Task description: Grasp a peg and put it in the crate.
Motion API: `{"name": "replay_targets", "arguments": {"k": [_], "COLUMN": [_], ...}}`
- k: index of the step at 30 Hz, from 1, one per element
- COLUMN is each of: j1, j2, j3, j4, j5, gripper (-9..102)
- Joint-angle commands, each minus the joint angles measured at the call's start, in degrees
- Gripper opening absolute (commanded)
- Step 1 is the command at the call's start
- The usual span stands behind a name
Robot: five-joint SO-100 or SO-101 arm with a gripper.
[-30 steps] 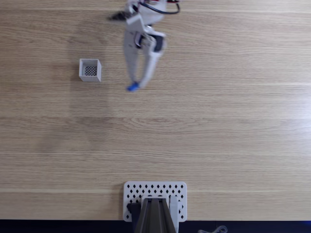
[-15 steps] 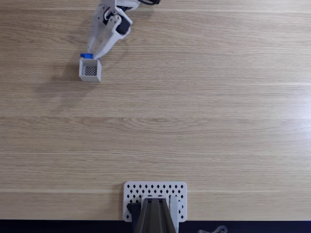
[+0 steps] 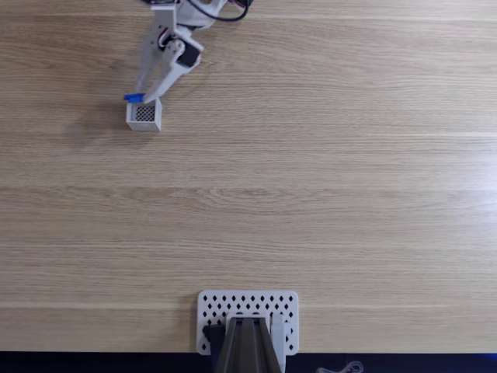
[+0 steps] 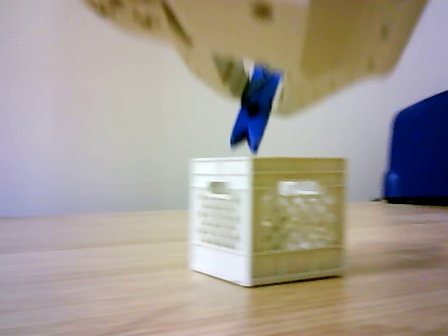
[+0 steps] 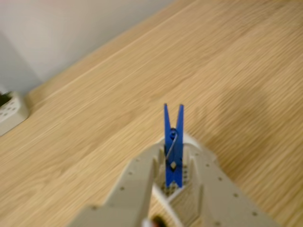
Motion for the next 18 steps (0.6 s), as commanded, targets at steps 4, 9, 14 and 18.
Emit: {"name": "replay_targets", "arguments": {"k": [4, 9, 14, 18], "j1": [3.5, 3.0, 0.9, -0.5], "j2": [-2.5, -3.1, -2.8, -2.4], "j3": [-9.7, -9.1, -7.2, -6.2], "j4": [-1.2, -1.2, -1.2, -1.2], "j5": [-0.6, -0.6, -0.6, -0.5], "gripper": [-1, -1, -1, -1]}}
